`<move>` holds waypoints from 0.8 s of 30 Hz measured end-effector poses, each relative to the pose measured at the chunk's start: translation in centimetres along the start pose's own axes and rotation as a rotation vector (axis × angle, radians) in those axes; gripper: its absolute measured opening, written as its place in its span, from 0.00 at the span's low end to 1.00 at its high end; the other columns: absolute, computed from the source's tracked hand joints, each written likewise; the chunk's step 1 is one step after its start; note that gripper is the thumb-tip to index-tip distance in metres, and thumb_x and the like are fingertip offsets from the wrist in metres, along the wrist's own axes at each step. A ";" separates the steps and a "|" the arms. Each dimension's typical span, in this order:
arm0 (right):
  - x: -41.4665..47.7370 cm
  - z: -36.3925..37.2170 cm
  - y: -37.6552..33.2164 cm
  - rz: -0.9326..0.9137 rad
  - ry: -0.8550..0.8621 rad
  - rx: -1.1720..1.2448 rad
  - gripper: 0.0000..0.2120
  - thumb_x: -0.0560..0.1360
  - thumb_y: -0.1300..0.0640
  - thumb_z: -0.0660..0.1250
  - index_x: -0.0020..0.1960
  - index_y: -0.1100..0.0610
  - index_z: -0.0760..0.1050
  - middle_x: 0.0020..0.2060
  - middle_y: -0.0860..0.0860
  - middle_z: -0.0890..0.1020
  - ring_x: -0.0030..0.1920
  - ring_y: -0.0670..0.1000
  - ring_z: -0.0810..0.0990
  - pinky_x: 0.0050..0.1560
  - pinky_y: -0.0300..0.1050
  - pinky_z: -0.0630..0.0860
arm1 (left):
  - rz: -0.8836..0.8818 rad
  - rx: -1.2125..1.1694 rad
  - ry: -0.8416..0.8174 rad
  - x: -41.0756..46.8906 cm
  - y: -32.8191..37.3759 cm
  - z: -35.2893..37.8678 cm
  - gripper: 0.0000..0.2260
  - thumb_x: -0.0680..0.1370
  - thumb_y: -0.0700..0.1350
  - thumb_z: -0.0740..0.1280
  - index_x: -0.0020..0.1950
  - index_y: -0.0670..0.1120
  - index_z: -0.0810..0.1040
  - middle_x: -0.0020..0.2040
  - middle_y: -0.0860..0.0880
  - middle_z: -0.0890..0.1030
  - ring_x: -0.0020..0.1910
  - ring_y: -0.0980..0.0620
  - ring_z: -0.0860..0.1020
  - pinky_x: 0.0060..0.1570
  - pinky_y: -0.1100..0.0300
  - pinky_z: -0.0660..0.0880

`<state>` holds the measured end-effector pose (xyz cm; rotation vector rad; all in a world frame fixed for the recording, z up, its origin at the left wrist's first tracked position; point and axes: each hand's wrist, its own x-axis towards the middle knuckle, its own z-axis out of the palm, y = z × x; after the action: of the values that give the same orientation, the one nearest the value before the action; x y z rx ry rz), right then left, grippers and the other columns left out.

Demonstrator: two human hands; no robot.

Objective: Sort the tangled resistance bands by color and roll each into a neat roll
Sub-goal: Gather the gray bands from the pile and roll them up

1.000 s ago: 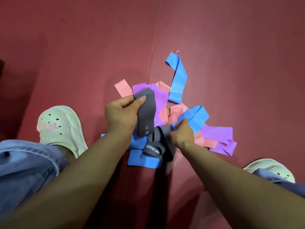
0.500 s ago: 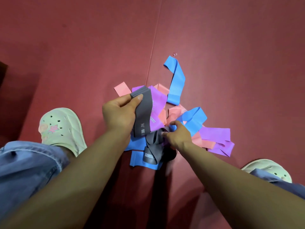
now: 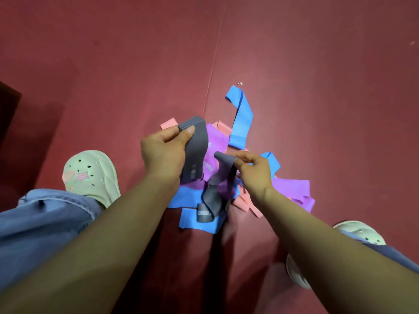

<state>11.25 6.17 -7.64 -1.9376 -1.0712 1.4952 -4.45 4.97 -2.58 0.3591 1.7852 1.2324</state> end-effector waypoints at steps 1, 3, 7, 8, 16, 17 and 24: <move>-0.9 -0.7 -1.5 -0.020 -0.042 0.040 0.07 0.73 0.66 0.66 0.43 0.59 0.82 0.41 0.55 0.82 0.40 0.52 0.77 0.44 0.49 0.76 | 0.022 0.008 -0.001 -0.5 0.7 0.0 0.06 0.73 0.41 0.73 0.37 0.50 0.83 0.42 0.45 0.81 0.40 0.51 0.74 0.44 0.55 0.78; -3.3 -2.4 -5.0 -0.104 -0.099 0.086 0.08 0.74 0.67 0.65 0.43 0.59 0.81 0.40 0.55 0.81 0.39 0.51 0.76 0.41 0.43 0.75 | 0.063 -0.016 0.001 -2.0 2.7 0.0 0.07 0.73 0.41 0.73 0.36 0.51 0.82 0.41 0.45 0.80 0.38 0.50 0.74 0.36 0.60 0.77; -8.3 -5.1 -10.4 -0.245 -0.122 0.176 0.10 0.76 0.70 0.61 0.47 0.61 0.79 0.39 0.58 0.79 0.38 0.53 0.73 0.42 0.46 0.73 | 0.154 -0.088 -0.010 -5.2 6.7 -0.3 0.05 0.73 0.38 0.73 0.41 0.49 0.84 0.46 0.45 0.82 0.42 0.52 0.74 0.51 0.48 0.79; -9.4 -5.6 -11.4 -0.278 -0.123 0.193 0.10 0.76 0.70 0.61 0.47 0.61 0.80 0.38 0.57 0.79 0.37 0.53 0.74 0.42 0.46 0.74 | 0.179 -0.097 -0.022 -6.0 7.7 -0.4 0.04 0.73 0.38 0.73 0.45 0.46 0.85 0.48 0.45 0.83 0.43 0.52 0.74 0.54 0.47 0.78; -12.8 -7.8 -15.7 -0.374 -0.152 0.320 0.10 0.76 0.68 0.63 0.41 0.57 0.78 0.22 0.43 0.74 0.22 0.41 0.70 0.28 0.34 0.73 | 0.297 -0.103 -0.300 -10.2 10.5 -1.3 0.08 0.73 0.37 0.72 0.49 0.47 0.85 0.46 0.49 0.86 0.45 0.55 0.81 0.50 0.59 0.80; -12.7 -7.8 -15.9 -0.364 -0.148 0.298 0.10 0.76 0.68 0.63 0.40 0.57 0.78 0.22 0.43 0.74 0.22 0.41 0.70 0.29 0.35 0.74 | 0.290 -0.107 -0.309 -10.2 10.2 -1.2 0.08 0.73 0.37 0.72 0.51 0.45 0.84 0.45 0.50 0.86 0.44 0.57 0.82 0.48 0.61 0.79; -10.9 -8.9 -17.9 -0.250 -0.204 0.279 0.09 0.74 0.67 0.65 0.39 0.56 0.77 0.32 0.52 0.80 0.28 0.47 0.76 0.32 0.39 0.78 | 0.255 -0.145 -0.314 -8.8 10.8 0.9 0.08 0.72 0.36 0.72 0.48 0.46 0.85 0.43 0.51 0.86 0.41 0.58 0.82 0.46 0.64 0.79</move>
<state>13.22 8.80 14.91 -1.4324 -1.0782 1.6256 -1.59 4.60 11.13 0.6730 1.4044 1.3873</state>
